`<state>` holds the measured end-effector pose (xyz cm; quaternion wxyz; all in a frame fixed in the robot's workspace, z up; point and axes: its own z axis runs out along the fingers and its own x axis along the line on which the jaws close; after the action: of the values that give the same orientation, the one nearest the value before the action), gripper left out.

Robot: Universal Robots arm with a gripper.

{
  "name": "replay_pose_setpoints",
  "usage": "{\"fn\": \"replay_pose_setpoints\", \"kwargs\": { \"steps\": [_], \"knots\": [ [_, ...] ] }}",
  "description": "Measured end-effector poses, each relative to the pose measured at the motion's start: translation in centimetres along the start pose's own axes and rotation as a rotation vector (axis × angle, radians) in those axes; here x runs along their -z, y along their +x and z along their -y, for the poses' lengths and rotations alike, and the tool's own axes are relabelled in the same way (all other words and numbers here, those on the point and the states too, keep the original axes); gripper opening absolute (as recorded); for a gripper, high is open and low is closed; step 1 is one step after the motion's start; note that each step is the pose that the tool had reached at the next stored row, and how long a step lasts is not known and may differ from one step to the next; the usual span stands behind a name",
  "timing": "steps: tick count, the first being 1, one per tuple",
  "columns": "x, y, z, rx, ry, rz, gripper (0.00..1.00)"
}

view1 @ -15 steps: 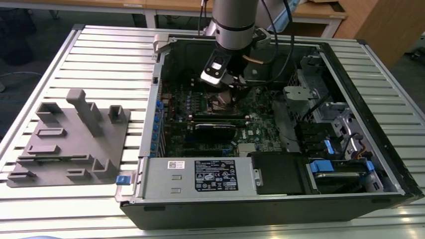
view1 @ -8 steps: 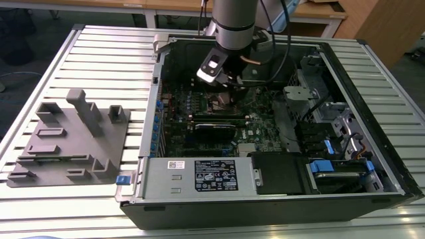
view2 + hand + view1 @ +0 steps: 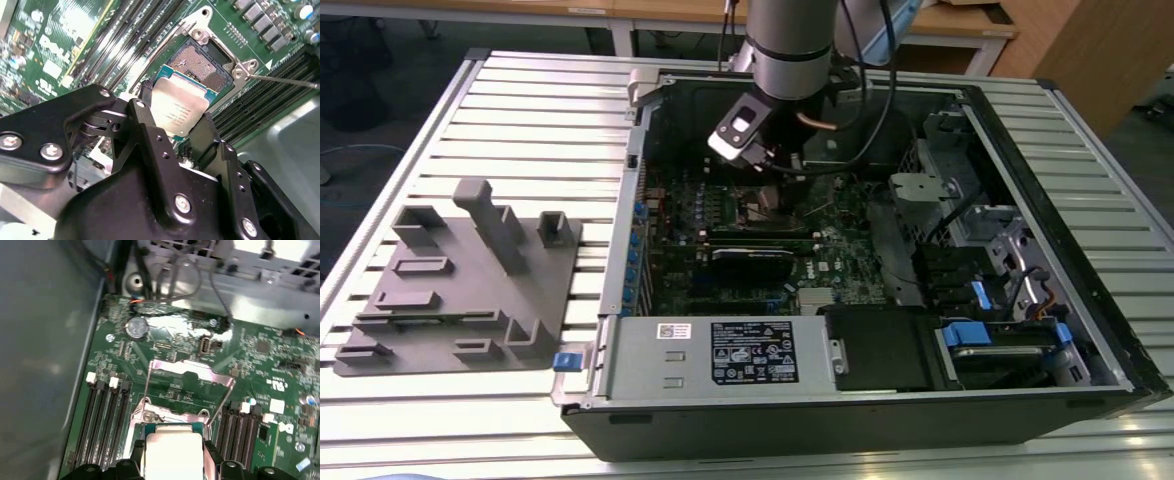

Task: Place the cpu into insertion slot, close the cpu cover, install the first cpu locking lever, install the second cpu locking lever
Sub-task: 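Place the cpu into insertion slot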

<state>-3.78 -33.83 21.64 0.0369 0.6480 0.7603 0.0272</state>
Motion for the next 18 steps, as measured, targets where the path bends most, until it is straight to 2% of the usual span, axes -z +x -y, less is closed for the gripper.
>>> {"fn": "replay_pose_setpoints", "kwargs": {
  "steps": [9, 15, 16, 18],
  "knots": [
    [-0.01, 0.00, 0.00, -0.148, 0.0031, 0.0122, 0.54],
    [-0.01, 0.00, 0.00, -0.159, 0.0031, 0.0125, 0.54],
    [0.00, 0.00, 0.01, -0.160, 0.0031, 0.0106, 0.54],
    [-0.01, 0.01, 0.04, -0.161, 0.0020, -0.0020, 0.54]
  ]
}}
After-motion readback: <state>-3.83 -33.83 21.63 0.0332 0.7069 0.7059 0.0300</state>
